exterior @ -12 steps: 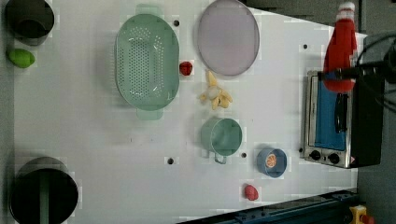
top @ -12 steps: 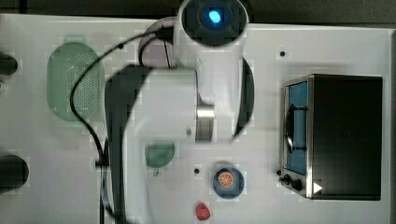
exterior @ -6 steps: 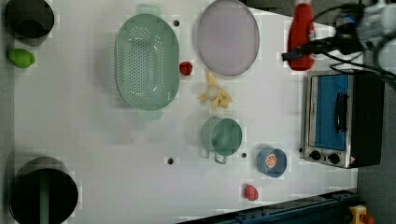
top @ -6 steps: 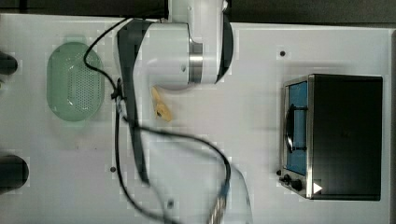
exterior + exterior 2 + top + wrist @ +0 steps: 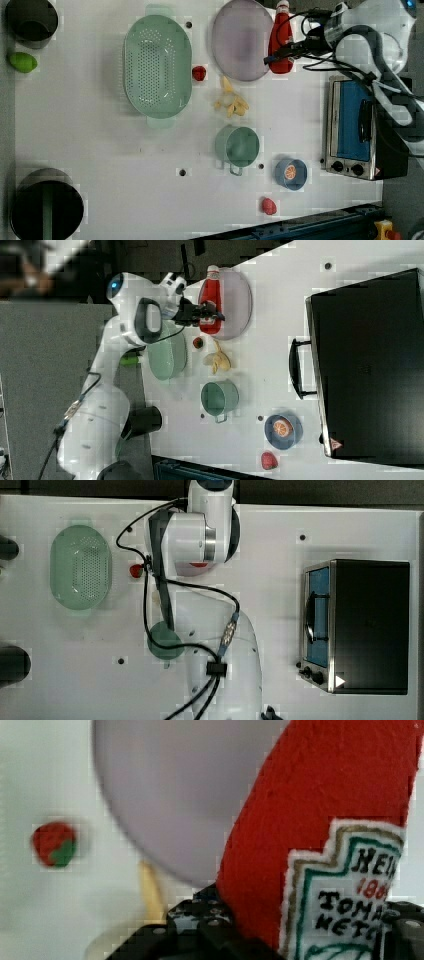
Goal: Pick ketchup from table and place on plate.
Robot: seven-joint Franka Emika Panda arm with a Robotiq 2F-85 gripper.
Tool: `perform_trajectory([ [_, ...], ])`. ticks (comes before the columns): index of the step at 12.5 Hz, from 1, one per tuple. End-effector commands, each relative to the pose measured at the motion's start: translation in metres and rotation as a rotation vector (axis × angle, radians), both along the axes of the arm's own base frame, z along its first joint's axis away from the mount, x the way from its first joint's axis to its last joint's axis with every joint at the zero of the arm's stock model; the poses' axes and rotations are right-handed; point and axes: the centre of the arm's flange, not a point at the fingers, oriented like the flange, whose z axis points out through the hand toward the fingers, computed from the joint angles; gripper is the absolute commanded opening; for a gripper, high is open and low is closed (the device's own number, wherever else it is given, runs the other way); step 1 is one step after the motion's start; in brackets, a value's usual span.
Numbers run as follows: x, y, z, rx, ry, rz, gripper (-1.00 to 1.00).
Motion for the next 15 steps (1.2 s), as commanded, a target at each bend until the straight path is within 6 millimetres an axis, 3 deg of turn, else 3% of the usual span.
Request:
perform_trajectory([
  [1,0.020,0.003,0.005,0.002,-0.116,-0.050,0.29],
  [4,0.021,0.006,-0.043,0.008,-0.147,-0.057,0.29],
  [5,0.022,0.006,-0.055,0.009,-0.159,-0.061,0.38],
  [7,0.026,0.006,-0.059,0.011,-0.207,-0.068,0.81],
  [8,0.032,0.006,-0.047,0.012,-0.244,-0.070,1.00],
  [10,0.040,0.005,-0.005,0.012,-0.289,-0.080,1.00],
  [13,0.041,0.000,0.086,0.005,-0.304,-0.221,1.00],
  [15,0.031,-0.008,0.147,-0.009,-0.269,-0.408,1.00],
])
